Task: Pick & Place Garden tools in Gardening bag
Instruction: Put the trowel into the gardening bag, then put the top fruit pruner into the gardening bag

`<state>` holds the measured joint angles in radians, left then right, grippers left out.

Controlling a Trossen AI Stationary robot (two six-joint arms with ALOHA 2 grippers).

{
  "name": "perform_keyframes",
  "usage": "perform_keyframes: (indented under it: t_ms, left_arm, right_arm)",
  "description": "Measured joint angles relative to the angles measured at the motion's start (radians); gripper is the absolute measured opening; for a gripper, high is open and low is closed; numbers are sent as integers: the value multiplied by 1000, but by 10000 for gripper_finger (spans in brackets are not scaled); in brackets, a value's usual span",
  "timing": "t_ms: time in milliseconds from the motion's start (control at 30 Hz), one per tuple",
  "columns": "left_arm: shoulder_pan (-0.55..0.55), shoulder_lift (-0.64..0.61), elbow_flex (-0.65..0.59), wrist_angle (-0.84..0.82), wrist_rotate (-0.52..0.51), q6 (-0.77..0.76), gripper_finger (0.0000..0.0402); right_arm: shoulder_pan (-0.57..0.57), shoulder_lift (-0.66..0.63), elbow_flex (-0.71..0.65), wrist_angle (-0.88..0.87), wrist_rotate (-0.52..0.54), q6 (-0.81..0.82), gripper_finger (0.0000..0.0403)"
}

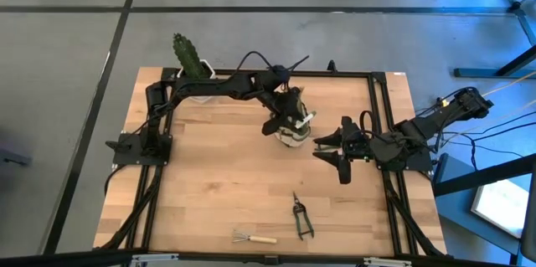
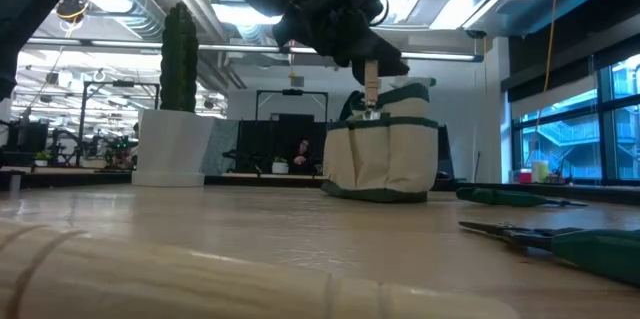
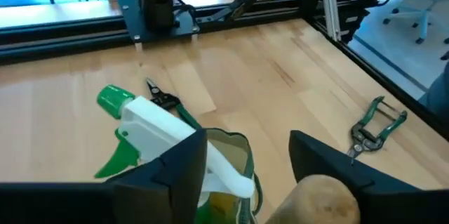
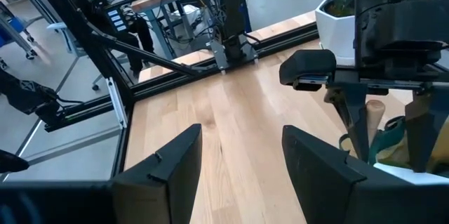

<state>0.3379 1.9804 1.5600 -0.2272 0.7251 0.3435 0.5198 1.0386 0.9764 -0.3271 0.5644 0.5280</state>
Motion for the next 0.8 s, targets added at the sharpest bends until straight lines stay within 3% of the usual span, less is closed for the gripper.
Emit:
perform_keyframes:
  t_ms: [433,667,800]
  left_arm:
    - [7,-158,0,120,8,-78,225]
    - [7,-305,1,235,2,-333,226]
    - [-5,-370,1,262,0,-518,225]
  right_arm:
    - [0,1,0,1,0,50,201]
    - [0,1,0,2,-2,158,201]
    - [0,1,0,4,-63,290,201]
